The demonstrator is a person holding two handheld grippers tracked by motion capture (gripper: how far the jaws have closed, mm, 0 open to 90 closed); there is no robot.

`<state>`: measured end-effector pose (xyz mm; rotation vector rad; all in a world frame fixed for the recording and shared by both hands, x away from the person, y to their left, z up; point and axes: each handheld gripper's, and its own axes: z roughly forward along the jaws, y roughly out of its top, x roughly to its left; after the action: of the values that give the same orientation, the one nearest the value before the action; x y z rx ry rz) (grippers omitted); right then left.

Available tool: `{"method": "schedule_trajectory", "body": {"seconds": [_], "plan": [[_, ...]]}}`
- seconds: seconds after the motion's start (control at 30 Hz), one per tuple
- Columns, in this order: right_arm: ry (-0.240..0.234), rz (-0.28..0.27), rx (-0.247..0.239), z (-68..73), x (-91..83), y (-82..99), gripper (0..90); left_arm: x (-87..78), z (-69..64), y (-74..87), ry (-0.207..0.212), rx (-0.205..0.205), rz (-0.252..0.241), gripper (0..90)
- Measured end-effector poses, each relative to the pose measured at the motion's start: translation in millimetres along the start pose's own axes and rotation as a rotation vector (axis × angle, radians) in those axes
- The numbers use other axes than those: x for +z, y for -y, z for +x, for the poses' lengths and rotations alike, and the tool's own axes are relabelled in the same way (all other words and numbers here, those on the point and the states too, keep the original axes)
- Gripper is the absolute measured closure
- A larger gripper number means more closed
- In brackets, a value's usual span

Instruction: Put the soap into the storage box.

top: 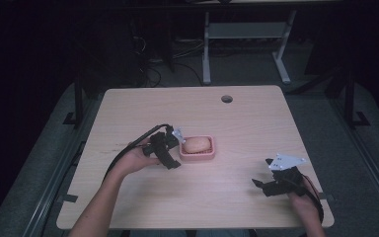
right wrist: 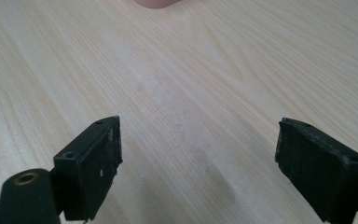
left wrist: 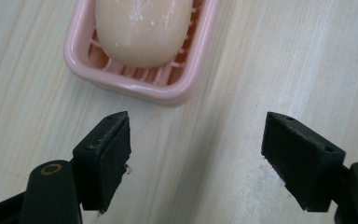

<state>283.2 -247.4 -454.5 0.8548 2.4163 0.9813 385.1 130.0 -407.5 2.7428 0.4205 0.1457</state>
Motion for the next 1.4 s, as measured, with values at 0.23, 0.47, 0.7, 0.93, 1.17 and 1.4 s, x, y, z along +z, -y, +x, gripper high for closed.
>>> {"method": "schedule_trajectory", "body": {"seconds": [0.23, 0.47, 0.7, 0.93, 1.17, 1.4], "plan": [[0.002, 0.001, -0.002, 0.4, 0.3, -0.1, 14.0, 0.1, -3.8, 11.9, -0.011, -0.019, -0.007, 23.5], [0.002, 0.008, -0.001, 1.0, 0.8, -0.5, 14.0, -1.1, -6.7, 21.2, -0.022, -0.036, -0.013, 23.5], [0.015, 0.006, 0.008, 0.3, -0.6, 0.4, 14.0, -2.7, -12.6, 28.7, -0.034, -0.038, -0.027, 23.5], [0.019, 0.010, 0.015, 0.2, -1.0, 1.6, 14.0, -2.0, -18.6, 43.5, -0.034, -0.045, -0.025, 23.5], [0.026, 0.018, 0.013, 0.4, -0.1, 1.7, 14.0, -2.7, -23.4, 55.5, -0.035, -0.058, -0.037, 23.5], [0.029, 0.020, 0.013, 0.0, -0.2, 2.3, 14.0, -6.4, -31.2, 67.6, -0.058, -0.060, -0.053, 23.5]]}}
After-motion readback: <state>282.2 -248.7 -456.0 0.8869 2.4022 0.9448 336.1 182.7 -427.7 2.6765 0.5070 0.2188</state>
